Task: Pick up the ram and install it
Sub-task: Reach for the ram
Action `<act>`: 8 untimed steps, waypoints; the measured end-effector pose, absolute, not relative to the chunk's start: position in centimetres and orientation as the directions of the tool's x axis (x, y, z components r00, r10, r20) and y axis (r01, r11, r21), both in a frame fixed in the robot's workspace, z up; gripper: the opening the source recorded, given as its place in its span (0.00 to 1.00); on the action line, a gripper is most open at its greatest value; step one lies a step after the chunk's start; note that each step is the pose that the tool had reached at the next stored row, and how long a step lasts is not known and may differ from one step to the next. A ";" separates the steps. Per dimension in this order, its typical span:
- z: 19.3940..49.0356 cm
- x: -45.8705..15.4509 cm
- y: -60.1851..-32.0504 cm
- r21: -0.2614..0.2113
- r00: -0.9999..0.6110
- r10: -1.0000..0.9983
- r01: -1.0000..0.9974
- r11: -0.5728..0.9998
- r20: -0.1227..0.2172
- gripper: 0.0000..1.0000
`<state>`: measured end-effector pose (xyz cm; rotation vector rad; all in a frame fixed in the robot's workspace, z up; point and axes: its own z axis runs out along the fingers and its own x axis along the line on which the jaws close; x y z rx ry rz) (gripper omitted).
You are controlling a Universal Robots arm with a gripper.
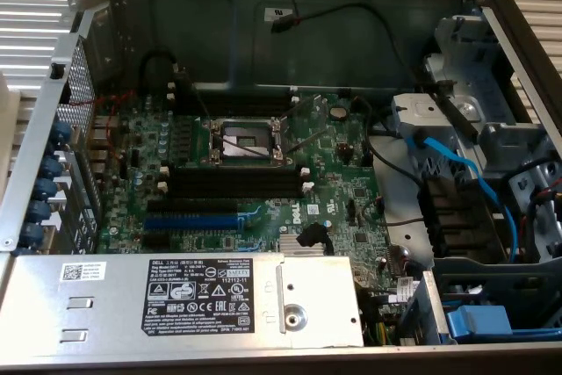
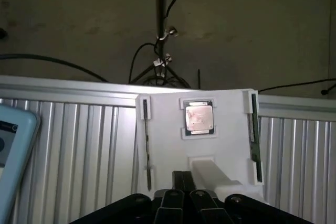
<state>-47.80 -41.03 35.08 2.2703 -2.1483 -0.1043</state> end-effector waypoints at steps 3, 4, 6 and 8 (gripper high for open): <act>34.8 -48.5 -41.1 0.056 0.056 -0.998 -0.997 -0.058 -0.038 0.11; 34.7 -48.7 -41.1 0.056 0.056 -0.998 -0.997 -0.059 -0.038 0.11; 34.6 -48.8 -41.4 0.056 0.059 -0.998 -0.997 -0.061 -0.038 0.11; 34.5 -48.8 -41.8 0.056 0.063 -0.997 -0.996 -0.065 -0.038 0.11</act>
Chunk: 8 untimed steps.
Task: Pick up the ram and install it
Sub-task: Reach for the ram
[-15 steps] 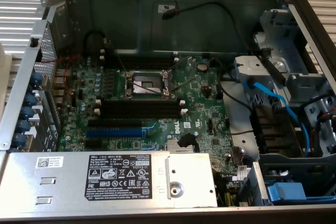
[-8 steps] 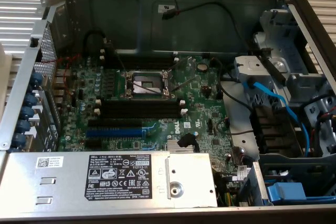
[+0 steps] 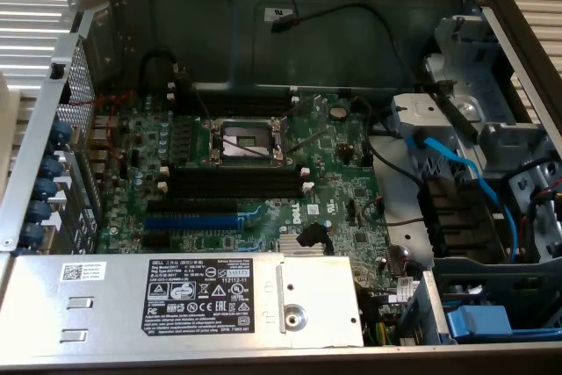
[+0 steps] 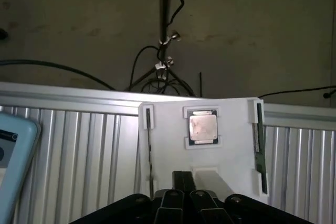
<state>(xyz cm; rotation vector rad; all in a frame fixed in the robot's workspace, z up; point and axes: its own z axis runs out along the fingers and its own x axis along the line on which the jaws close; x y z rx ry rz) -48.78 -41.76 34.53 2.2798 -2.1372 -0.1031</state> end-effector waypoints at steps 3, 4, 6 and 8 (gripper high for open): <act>34.4 -48.8 -42.0 0.044 0.074 -0.997 -0.996 -0.076 -0.037 0.11; 34.4 -48.8 -42.0 0.037 0.077 -0.996 -0.996 -0.078 -0.036 0.11; 34.3 -48.8 -42.1 0.027 0.082 -0.996 -0.996 -0.083 -0.036 0.11; 34.1 -48.9 -42.1 0.022 0.086 -0.996 -0.996 -0.087 -0.035 0.11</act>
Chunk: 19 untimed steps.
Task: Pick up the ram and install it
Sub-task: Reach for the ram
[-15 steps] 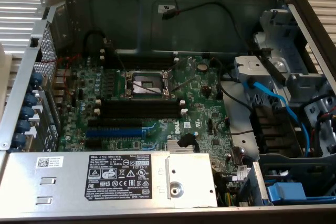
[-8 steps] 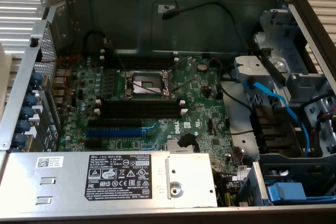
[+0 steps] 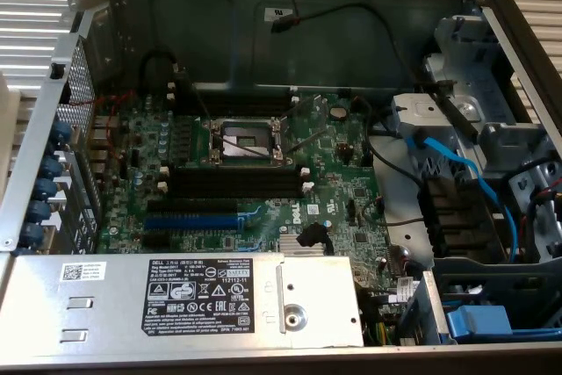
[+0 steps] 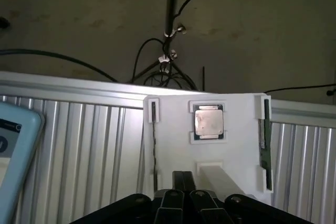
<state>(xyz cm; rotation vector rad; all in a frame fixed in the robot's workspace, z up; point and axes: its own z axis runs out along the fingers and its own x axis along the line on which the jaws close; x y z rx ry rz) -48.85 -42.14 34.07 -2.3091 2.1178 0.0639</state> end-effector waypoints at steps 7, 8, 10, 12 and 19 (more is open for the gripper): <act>33.2 -48.7 -42.3 0.018 0.111 -0.993 -0.994 -0.111 -0.035 0.11; 33.0 -48.6 -42.3 0.018 0.116 -0.993 -0.993 -0.117 -0.035 0.11; 32.7 -48.4 -42.4 0.018 0.125 -0.992 -0.992 -0.126 -0.035 0.11; 32.4 -48.3 -42.5 0.018 0.134 -0.990 -0.991 -0.135 -0.035 0.11; 31.2 -47.9 -42.6 0.018 0.156 -0.987 -0.987 -0.157 -0.035 0.11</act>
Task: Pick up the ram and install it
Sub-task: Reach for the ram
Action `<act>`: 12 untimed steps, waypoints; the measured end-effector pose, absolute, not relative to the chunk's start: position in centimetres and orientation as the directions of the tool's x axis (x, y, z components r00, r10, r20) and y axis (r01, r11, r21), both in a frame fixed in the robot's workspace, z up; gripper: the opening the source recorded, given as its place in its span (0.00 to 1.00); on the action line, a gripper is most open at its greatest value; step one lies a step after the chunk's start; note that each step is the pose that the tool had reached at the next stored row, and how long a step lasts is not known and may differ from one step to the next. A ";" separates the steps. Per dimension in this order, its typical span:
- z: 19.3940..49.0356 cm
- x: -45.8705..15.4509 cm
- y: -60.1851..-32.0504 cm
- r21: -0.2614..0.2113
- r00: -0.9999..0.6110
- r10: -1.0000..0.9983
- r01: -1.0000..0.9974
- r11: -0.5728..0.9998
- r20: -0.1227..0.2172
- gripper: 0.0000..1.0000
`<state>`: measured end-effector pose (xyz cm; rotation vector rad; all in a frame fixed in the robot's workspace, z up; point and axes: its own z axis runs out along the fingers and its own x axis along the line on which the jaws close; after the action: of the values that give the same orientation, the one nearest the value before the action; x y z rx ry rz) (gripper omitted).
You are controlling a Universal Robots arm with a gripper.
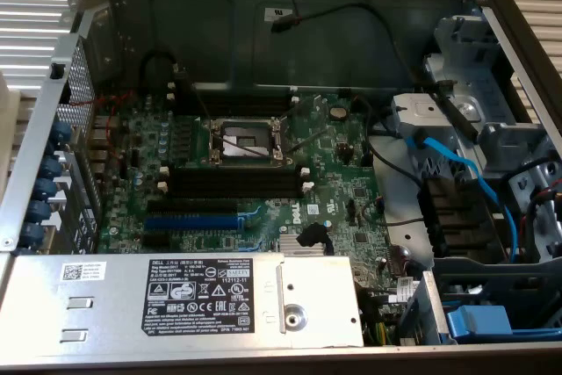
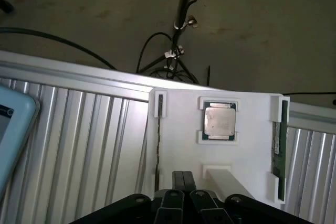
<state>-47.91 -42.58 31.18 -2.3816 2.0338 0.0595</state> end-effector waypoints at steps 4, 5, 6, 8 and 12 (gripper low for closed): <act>30.5 -47.8 -42.6 0.018 0.163 -0.986 -0.986 -0.164 -0.035 0.11; 30.3 -47.8 -42.7 0.018 0.165 -0.986 -0.986 -0.165 -0.035 0.11; 30.1 -47.8 -42.7 0.018 0.166 -0.986 -0.986 -0.166 -0.035 0.11; 30.1 -47.9 -42.8 0.018 0.166 -0.985 -0.986 -0.167 -0.035 0.11; 30.1 -47.8 -42.8 0.018 0.167 -0.985 -0.986 -0.168 -0.035 0.11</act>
<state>-47.85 -42.75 30.08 -2.3929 2.0209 0.0597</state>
